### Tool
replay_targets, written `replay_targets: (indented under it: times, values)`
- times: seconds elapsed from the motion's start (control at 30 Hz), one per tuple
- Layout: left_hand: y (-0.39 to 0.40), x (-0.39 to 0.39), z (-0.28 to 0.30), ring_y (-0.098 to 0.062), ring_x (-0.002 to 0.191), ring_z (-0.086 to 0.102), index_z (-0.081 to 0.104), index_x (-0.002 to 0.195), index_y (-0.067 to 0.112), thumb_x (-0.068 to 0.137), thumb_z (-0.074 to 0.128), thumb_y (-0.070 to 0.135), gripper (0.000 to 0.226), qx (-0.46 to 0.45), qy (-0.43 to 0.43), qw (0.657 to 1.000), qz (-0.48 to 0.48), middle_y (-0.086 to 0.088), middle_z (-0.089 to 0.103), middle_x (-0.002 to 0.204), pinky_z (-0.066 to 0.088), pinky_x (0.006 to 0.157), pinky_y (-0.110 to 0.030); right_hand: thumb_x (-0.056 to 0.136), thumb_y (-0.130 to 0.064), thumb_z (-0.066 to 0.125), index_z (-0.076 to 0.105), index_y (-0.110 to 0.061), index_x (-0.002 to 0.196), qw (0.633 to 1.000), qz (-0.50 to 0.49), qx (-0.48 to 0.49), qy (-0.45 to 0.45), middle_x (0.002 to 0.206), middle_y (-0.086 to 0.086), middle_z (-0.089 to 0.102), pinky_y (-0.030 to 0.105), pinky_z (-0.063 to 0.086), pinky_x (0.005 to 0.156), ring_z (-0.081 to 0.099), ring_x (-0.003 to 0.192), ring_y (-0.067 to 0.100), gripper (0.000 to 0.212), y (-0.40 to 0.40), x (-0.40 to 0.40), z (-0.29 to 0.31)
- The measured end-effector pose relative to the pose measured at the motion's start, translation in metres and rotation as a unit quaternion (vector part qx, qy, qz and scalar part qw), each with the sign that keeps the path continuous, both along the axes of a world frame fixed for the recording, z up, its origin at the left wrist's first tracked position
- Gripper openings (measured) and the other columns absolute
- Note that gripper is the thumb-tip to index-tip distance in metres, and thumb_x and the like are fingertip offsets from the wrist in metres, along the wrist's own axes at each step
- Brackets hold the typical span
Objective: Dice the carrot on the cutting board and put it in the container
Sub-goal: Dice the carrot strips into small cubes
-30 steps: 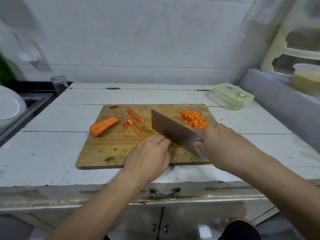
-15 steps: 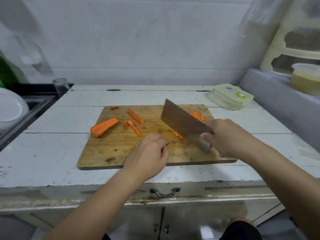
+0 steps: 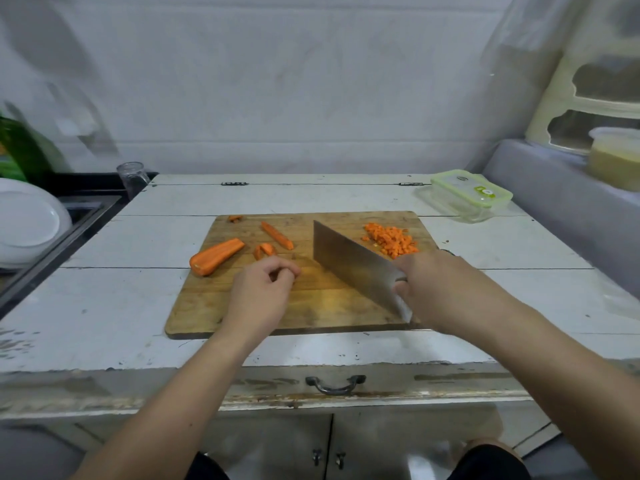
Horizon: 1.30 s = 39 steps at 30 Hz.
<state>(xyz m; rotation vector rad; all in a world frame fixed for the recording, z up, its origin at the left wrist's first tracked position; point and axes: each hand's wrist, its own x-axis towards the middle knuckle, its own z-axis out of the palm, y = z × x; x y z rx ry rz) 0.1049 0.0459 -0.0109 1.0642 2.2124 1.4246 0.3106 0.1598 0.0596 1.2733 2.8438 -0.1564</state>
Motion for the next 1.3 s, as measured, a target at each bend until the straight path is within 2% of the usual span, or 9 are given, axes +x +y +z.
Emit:
replay_targets:
  times: [0.17, 0.33, 0.43, 0.57, 0.77, 0.97, 1.1, 1.2, 1.3]
  values:
    - [0.0, 0.003, 0.001, -0.016, 0.083, 0.066, 0.076, 0.101, 0.032, 0.103, 0.055, 0.022, 0.023, -0.013, 0.012, 1.0, -0.011, 0.01, 0.074, 0.094, 0.043, 0.062, -0.017, 0.097, -0.029, 0.052, 0.056, -0.022, 0.091, 0.997, -0.072, -0.007, 0.026, 0.085, 0.004, 0.061, 0.034, 0.052, 0.063, 0.062, 0.065, 0.024, 0.011, 0.042, 0.007, 0.004]
    - [0.003, -0.001, 0.001, -0.007, 0.083, 0.067, 0.075, 0.099, 0.035, 0.103, 0.055, 0.021, 0.025, -0.006, -0.004, 1.0, -0.018, 0.015, 0.073, 0.099, 0.051, 0.072, -0.02, 0.095, -0.026, 0.053, 0.05, -0.026, 0.072, 0.996, -0.055, -0.02, 0.068, 0.072, 0.004, 0.066, 0.036, 0.055, 0.061, 0.066, 0.054, 0.022, 0.023, 0.057, 0.017, 0.008]
    - [0.007, -0.006, 0.008, 0.0, 0.09, 0.07, 0.074, 0.098, 0.032, 0.101, 0.055, 0.01, 0.029, 0.078, -0.068, 0.995, 0.012, 0.015, 0.075, 0.095, 0.057, 0.089, -0.029, 0.096, -0.03, 0.054, 0.046, -0.026, 0.073, 0.984, 0.013, 0.156, 0.086, 0.072, 0.0, 0.055, 0.035, 0.045, 0.055, 0.057, 0.063, 0.028, 0.025, 0.058, 0.03, -0.006]
    - [0.022, -0.01, 0.026, -0.001, 0.084, 0.068, 0.073, 0.098, 0.024, 0.098, 0.049, -0.003, 0.036, 0.16, -0.053, 0.985, 0.042, 0.008, 0.073, 0.092, 0.058, 0.085, -0.032, 0.077, -0.011, 0.068, 0.056, -0.014, 0.078, 0.93, 0.16, 0.317, 0.095, 0.078, 0.005, 0.051, 0.032, 0.033, 0.039, 0.048, 0.044, 0.034, 0.012, 0.051, 0.049, -0.036]
    - [0.055, 0.008, 0.041, 0.007, 0.09, 0.062, 0.073, 0.077, 0.034, 0.092, 0.048, -0.008, 0.051, -0.017, 0.12, 0.966, -0.228, 0.016, 0.072, 0.086, 0.045, 0.082, -0.013, 0.07, 0.003, 0.067, 0.055, -0.013, 0.076, 0.914, 0.174, 0.352, 0.101, 0.077, 0.007, 0.047, 0.033, 0.024, 0.05, 0.04, 0.051, 0.028, 0.021, 0.051, 0.062, -0.057]
    - [0.105, 0.026, 0.035, -0.012, 0.112, 0.054, 0.074, 0.109, 0.018, 0.091, 0.042, -0.006, 0.045, -0.119, 0.238, 0.911, -0.315, 0.0, 0.063, 0.118, 0.038, 0.093, -0.018, 0.063, 0.001, 0.072, 0.057, -0.014, 0.073, 0.927, 0.154, 0.324, 0.113, 0.078, 0.005, 0.051, 0.03, 0.023, 0.045, 0.039, 0.045, 0.027, 0.024, 0.059, 0.06, -0.054]
    - [0.132, 0.023, 0.035, -0.016, 0.113, 0.056, 0.073, 0.112, 0.016, 0.09, 0.04, -0.008, 0.047, -0.125, 0.225, 0.923, -0.286, -0.002, 0.066, 0.122, 0.039, 0.091, -0.021, 0.064, -0.001, 0.074, 0.056, -0.016, 0.073, 0.937, 0.144, 0.299, 0.107, 0.08, 0.003, 0.049, 0.03, 0.024, 0.042, 0.035, 0.044, 0.026, 0.025, 0.06, 0.06, -0.057]
    - [0.135, 0.024, 0.041, 0.005, 0.091, 0.059, 0.074, 0.092, 0.021, 0.087, 0.04, -0.013, 0.048, -0.071, 0.142, 0.952, -0.262, 0.01, 0.068, 0.1, 0.041, 0.08, -0.01, 0.062, -0.001, 0.074, 0.056, -0.016, 0.072, 0.937, 0.141, 0.297, 0.119, 0.079, 0.003, 0.049, 0.029, 0.021, 0.043, 0.026, 0.046, 0.024, 0.025, 0.059, 0.06, -0.057]
    - [0.132, 0.034, 0.046, 0.008, 0.076, 0.06, 0.077, 0.085, 0.013, 0.083, 0.041, -0.016, 0.046, -0.111, 0.116, 0.923, -0.35, 0.008, 0.072, 0.088, 0.047, 0.076, -0.011, 0.063, -0.002, 0.073, 0.056, -0.017, 0.072, 0.938, 0.139, 0.295, 0.121, 0.079, 0.002, 0.049, 0.029, 0.023, 0.042, 0.033, 0.043, 0.027, 0.025, 0.059, 0.061, -0.055]
